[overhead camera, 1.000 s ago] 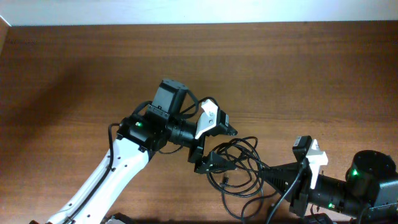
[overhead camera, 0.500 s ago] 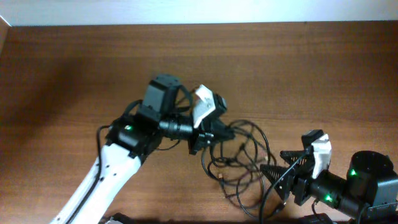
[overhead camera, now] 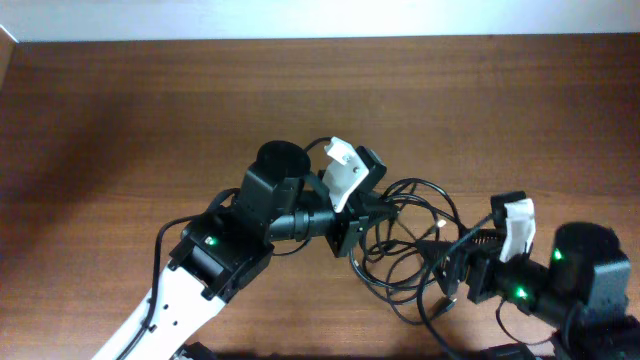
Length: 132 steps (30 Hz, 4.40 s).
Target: Untangle cables
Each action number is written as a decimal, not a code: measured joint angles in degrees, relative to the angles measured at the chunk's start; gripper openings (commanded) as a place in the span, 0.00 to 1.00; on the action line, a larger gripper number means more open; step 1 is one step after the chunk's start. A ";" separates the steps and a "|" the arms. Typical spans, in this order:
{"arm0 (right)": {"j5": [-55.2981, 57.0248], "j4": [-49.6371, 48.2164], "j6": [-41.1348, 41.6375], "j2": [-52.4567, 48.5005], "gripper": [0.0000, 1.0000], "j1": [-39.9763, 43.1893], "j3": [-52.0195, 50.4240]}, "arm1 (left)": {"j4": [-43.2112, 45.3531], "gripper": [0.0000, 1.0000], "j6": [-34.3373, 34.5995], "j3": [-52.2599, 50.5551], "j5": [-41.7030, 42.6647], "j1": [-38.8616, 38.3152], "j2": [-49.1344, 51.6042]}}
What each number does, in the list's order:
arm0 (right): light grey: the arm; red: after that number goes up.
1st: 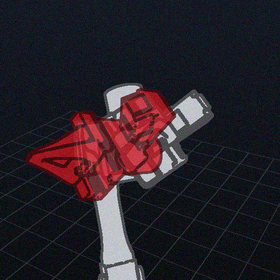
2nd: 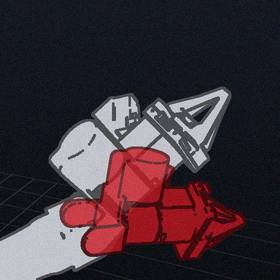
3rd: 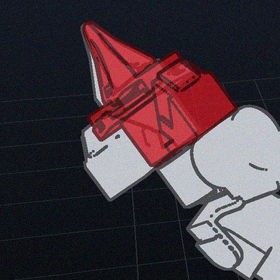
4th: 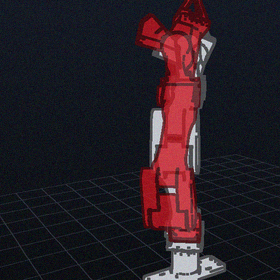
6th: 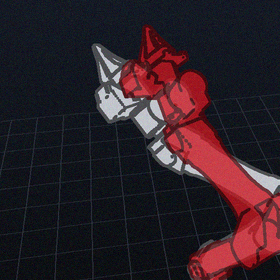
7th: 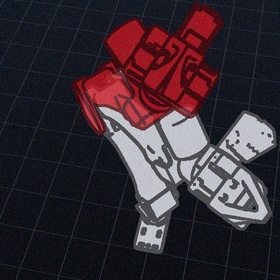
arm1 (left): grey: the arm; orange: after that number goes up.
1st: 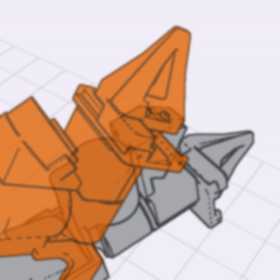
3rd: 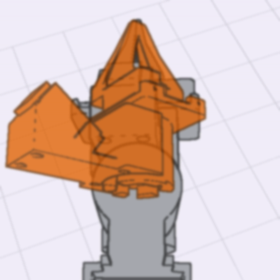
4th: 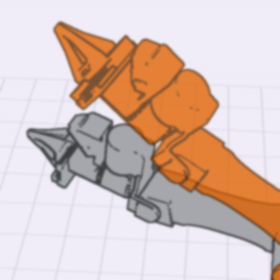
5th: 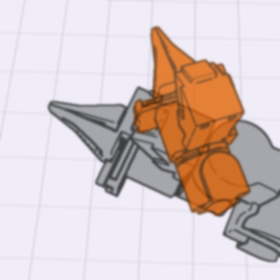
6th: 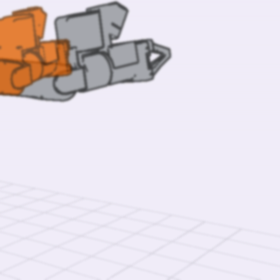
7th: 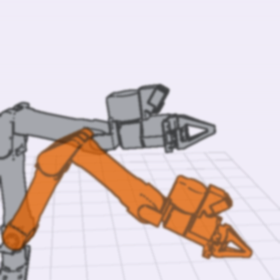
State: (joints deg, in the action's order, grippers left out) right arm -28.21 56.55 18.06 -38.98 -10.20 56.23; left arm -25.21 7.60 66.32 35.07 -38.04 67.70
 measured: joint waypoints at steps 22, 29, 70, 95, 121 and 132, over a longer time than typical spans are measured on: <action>-9.09 -10.05 1.68 -4.35 0.91 0.00 -0.11 | -6.29 0.00 0.02 0.04 -5.40 13.70 -18.51; -15.47 -13.81 3.06 -4.35 0.91 0.00 -0.09 | -6.21 0.00 1.70 0.04 -2.58 13.70 -15.50; 3.85 -2.73 2.51 -2.29 0.59 10.16 0.44 | -6.73 0.00 8.04 -0.02 -4.24 21.31 -15.69; -15.23 -7.98 44.19 -2.14 0.52 10.23 0.44 | 24.68 0.00 34.10 0.11 -13.68 4.15 -2.10; -33.29 -26.67 36.00 -4.57 0.04 10.23 -0.15 | -1.29 0.00 29.66 0.50 -59.74 -2.58 -1.75; -34.23 -25.40 31.89 -4.55 0.60 10.23 -0.13 | -4.17 0.00 24.70 0.50 -61.42 2.32 -1.90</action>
State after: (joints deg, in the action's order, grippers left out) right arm -62.43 31.16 49.95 -43.53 0.03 56.10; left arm -29.39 32.29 66.83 -26.35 -35.73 65.80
